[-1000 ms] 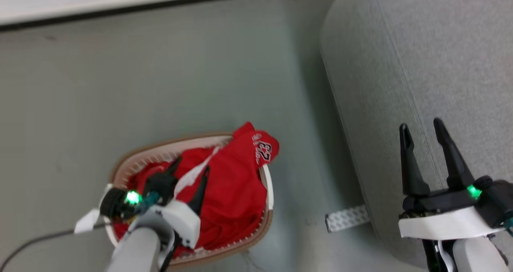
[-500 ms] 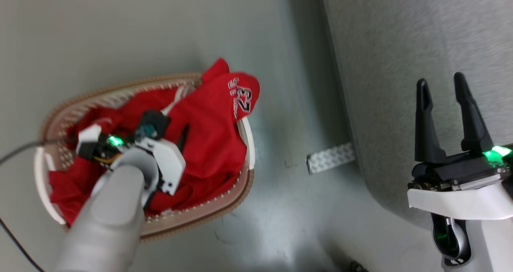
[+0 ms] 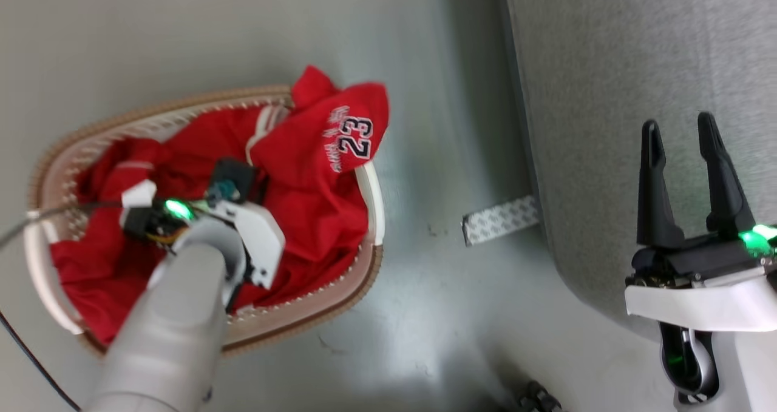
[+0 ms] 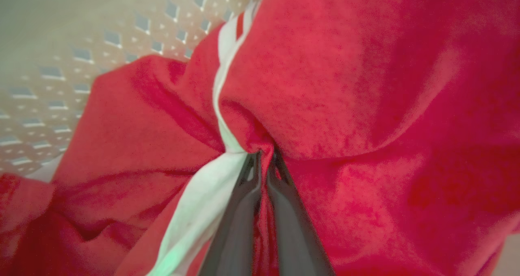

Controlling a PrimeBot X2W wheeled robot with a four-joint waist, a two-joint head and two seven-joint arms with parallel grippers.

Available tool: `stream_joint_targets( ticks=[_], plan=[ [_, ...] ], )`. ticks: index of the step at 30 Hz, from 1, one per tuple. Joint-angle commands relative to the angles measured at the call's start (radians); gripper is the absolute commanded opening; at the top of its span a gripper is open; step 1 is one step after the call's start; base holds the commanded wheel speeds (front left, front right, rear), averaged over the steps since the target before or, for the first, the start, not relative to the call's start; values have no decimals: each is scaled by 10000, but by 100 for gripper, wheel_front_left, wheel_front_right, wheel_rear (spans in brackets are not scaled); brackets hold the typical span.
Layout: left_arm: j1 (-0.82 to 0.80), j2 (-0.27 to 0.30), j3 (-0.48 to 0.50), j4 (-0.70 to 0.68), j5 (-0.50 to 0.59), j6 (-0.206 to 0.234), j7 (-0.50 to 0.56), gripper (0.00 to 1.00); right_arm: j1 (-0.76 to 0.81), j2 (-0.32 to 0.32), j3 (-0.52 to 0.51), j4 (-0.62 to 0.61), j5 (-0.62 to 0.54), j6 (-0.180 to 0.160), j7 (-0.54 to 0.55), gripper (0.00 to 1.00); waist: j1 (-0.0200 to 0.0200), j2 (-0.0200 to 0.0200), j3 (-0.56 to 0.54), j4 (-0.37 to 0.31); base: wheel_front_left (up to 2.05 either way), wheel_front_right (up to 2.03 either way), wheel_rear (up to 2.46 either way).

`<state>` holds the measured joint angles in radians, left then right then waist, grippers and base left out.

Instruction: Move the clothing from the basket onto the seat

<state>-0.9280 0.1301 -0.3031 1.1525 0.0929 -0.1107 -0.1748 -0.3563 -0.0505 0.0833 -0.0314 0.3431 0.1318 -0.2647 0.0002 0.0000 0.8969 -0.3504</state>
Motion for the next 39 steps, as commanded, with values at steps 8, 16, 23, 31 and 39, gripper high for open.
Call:
stream_joint_targets(
  ticks=[8,16,23,31,39],
  plan=[
    [1381,-641,145,-104,-946,-41,-837,0,960,-12,-312,599,-509,-21,4,100,-2,0,-3265,1355,0,0,0],
    [3025,-799,-207,-1607,-2154,-165,-900,0,2224,-17,-449,965,-964,-21,4,100,-2,0,-6105,2395,0,0,0],
    [3994,-787,-838,-3085,-3091,-184,-874,0,3175,-14,-395,1156,-1051,-21,4,100,-2,0,-7739,2843,0,0,0],
    [4528,-610,-707,-4990,-3581,-144,-269,0,3878,-11,-130,1263,-1018,-21,4,100,-2,0,-8842,2844,0,0,0],
    [5181,-141,-492,-7910,-3969,73,1014,0,4324,-12,101,1111,-1250,-21,4,100,-2,0,-9336,2656,0,0,0]
  ],
)
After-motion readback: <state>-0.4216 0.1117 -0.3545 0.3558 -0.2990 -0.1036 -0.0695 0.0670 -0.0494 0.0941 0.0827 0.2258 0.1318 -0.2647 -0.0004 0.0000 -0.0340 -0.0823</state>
